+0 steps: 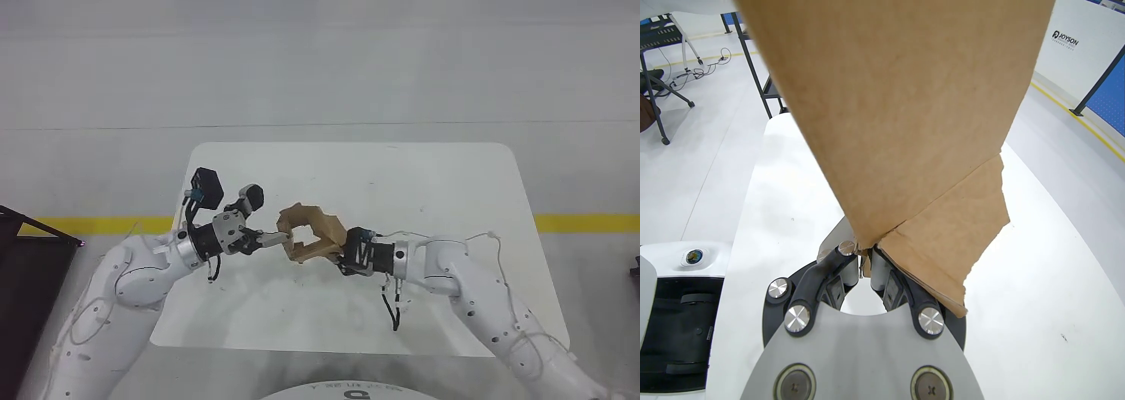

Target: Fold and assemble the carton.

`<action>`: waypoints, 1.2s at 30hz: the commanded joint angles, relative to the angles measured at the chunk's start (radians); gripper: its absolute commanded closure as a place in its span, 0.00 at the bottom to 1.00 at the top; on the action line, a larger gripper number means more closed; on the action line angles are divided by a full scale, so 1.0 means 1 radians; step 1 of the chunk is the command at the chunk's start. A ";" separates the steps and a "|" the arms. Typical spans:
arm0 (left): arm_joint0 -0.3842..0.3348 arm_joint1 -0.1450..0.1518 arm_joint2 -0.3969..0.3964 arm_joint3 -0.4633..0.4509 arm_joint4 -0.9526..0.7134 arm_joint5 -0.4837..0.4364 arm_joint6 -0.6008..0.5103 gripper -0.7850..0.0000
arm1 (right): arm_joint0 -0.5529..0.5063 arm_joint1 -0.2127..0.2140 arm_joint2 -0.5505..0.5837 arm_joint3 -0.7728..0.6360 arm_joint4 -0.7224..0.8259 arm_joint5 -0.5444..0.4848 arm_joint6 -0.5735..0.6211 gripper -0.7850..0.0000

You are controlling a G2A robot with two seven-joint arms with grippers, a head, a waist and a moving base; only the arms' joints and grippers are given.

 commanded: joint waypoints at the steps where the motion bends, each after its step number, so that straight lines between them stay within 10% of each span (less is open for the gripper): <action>1: -0.005 -0.001 0.010 0.004 -0.003 0.012 -0.006 0.00 | 0.001 -0.001 -0.002 -0.008 -0.003 0.004 0.007 1.00; 17: -0.025 -0.003 0.037 0.007 -0.011 0.028 0.014 0.00 | -0.007 -0.001 0.006 -0.022 -0.010 0.014 -0.005 1.00; 25: 0.106 0.007 -0.107 -0.180 0.309 0.122 0.074 0.00 | -0.017 0.003 0.032 -0.013 0.006 0.017 -0.018 1.00; 36: 0.218 0.009 -0.095 -0.303 0.376 0.140 0.021 0.00 | -0.009 0.000 0.028 -0.020 0.014 0.022 0.001 1.00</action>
